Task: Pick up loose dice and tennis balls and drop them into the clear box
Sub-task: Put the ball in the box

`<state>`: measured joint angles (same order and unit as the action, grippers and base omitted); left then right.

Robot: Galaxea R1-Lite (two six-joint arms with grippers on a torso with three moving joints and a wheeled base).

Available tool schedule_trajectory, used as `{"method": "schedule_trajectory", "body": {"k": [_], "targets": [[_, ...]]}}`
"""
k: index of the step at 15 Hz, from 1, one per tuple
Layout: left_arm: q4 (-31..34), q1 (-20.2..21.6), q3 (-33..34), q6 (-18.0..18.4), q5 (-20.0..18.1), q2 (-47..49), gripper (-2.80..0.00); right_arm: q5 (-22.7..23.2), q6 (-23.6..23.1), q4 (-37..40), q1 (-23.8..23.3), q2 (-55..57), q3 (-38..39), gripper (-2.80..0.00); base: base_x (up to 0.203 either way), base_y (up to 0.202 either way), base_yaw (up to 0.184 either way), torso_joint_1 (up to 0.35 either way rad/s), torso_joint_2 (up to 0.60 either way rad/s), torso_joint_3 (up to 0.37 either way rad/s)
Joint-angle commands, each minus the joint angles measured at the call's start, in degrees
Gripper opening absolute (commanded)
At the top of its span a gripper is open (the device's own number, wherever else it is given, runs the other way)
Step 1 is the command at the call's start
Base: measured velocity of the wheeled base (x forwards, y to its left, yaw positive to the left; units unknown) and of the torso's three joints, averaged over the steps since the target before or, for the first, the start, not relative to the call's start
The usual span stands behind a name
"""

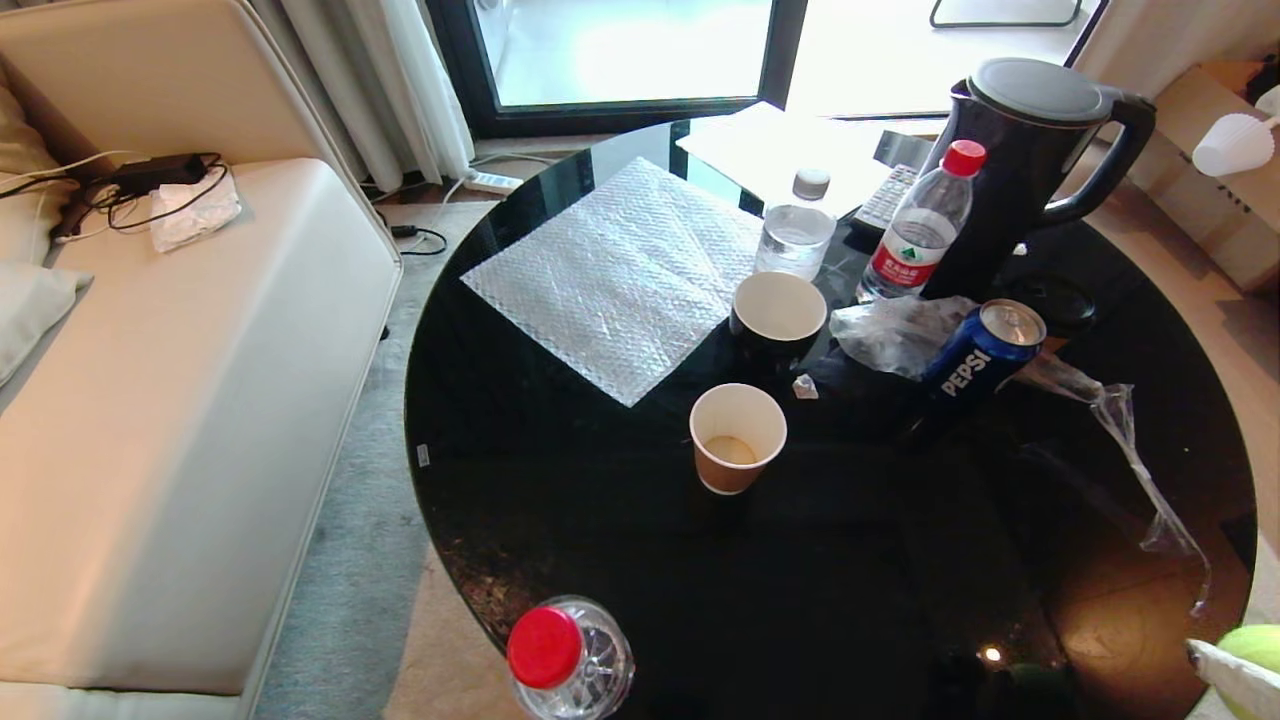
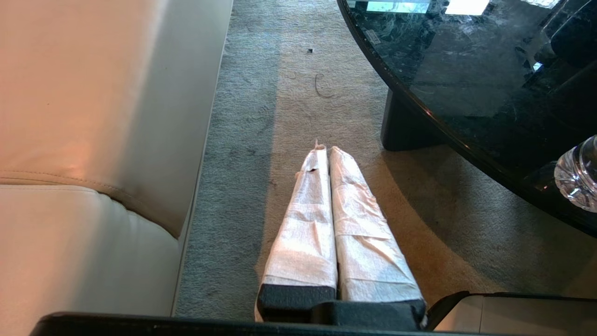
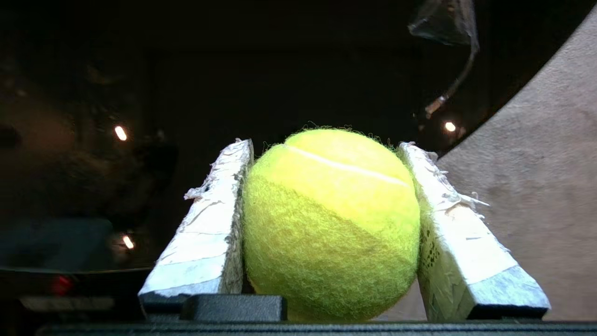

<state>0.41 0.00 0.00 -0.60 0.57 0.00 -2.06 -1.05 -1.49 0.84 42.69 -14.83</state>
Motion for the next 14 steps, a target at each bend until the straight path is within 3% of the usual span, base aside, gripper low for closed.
{"method": "schedule_trajectory", "body": {"k": [1, 7, 14], "targets": [[0.0, 0.0, 0.1, 0.0, 0.0, 0.0, -2.8, 0.5, 2.2, 0.2, -0.1, -10.9, 3.1, -2.8, 0.0, 0.0, 0.0, 0.0, 0.0, 0.0], [0.0, 0.0, 0.1, 0.0, 0.0, 0.0, -2.8, 1.7, -1.7, 3.5, -2.4, -30.9, 13.4, -2.8, 0.0, 0.0, 0.0, 0.0, 0.0, 0.0], [0.0, 0.0, 0.1, 0.0, 0.0, 0.0, -2.8, 2.2, -1.8, 2.5, -0.9, -42.8, 14.6, -2.8, 0.0, 0.0, 0.0, 0.0, 0.0, 0.0]]}}
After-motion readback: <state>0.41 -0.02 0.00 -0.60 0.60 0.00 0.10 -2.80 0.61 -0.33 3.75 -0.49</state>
